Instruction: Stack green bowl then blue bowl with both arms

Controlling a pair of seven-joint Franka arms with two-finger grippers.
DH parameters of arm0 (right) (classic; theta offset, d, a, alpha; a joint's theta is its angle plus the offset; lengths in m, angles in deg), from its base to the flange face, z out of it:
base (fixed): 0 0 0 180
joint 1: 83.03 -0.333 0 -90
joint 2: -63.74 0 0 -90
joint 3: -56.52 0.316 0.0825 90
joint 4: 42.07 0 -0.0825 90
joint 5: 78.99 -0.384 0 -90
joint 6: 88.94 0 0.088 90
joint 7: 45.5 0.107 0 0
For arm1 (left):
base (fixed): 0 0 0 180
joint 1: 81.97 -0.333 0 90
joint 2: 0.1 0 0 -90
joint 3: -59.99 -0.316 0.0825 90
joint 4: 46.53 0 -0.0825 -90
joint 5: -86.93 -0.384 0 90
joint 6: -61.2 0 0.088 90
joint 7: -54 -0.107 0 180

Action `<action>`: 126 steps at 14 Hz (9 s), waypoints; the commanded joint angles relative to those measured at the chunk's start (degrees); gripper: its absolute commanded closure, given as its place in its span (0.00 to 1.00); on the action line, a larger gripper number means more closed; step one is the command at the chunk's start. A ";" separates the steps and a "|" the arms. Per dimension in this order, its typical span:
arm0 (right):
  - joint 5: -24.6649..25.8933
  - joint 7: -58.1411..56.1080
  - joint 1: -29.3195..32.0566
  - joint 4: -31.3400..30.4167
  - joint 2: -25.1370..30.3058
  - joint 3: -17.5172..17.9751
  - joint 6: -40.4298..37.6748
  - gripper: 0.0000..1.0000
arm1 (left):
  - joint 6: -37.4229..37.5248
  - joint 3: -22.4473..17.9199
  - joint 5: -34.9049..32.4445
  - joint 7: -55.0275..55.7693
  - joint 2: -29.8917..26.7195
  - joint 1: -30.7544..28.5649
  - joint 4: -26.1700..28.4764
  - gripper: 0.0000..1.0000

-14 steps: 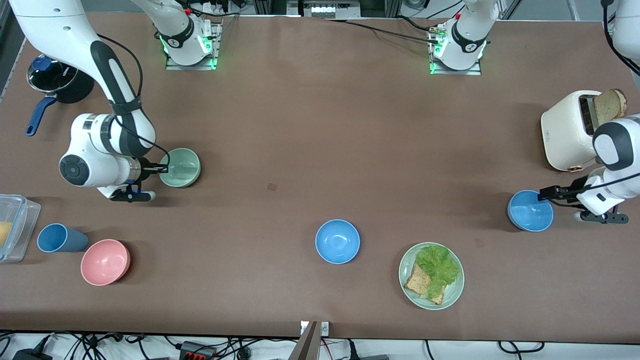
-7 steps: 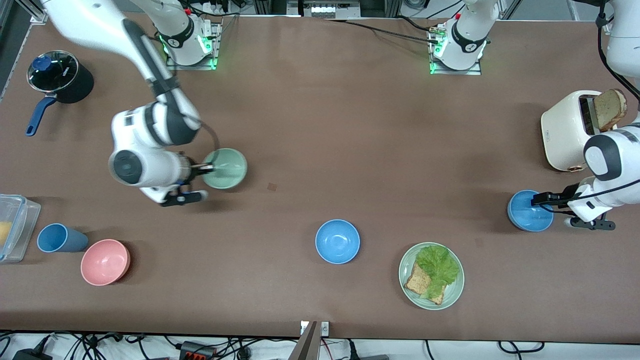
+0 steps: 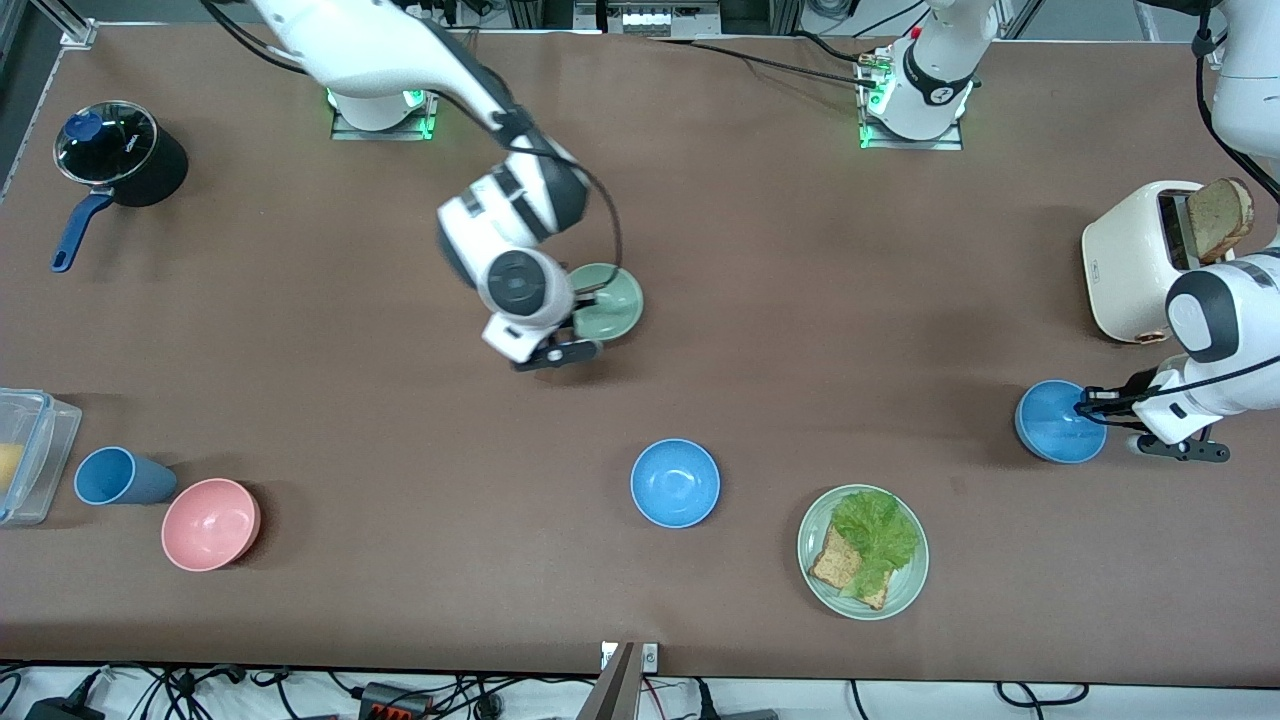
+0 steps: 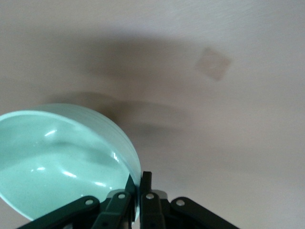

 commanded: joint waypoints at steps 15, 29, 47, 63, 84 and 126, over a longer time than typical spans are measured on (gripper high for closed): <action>-5.17 7.08 -2.03 5.39 11.51 -8.94 -0.24 0.00 | 19.26 14.39 7.16 12.58 -23.01 -1.31 13.09 0.99; 0.19 -11.45 9.18 5.48 21.00 -23.50 -5.95 0.00 | 20.61 51.05 22.73 55.29 -34.57 -0.69 16.37 1.00; 5.38 -28.95 32.25 -3.04 37.18 -11.42 -19.14 0.00 | -3.06 50.19 -12.24 81.78 -14.96 16.36 16.81 1.00; 4.68 -29.13 32.17 -9.82 40.44 -11.33 -12.19 0.00 | -0.07 48.52 -21.74 88.29 -7.67 16.44 16.19 1.00; 4.42 -29.84 33.48 -7.79 39.64 -10.90 -15.62 0.00 | 0.55 46.67 -31.24 93.48 -0.72 18.73 11.10 0.53; 4.59 -30.72 33.04 -8.32 40.61 -11.07 -17.03 0.00 | 38.95 -17.85 6.56 19.12 -31.74 31.03 -7.10 0.00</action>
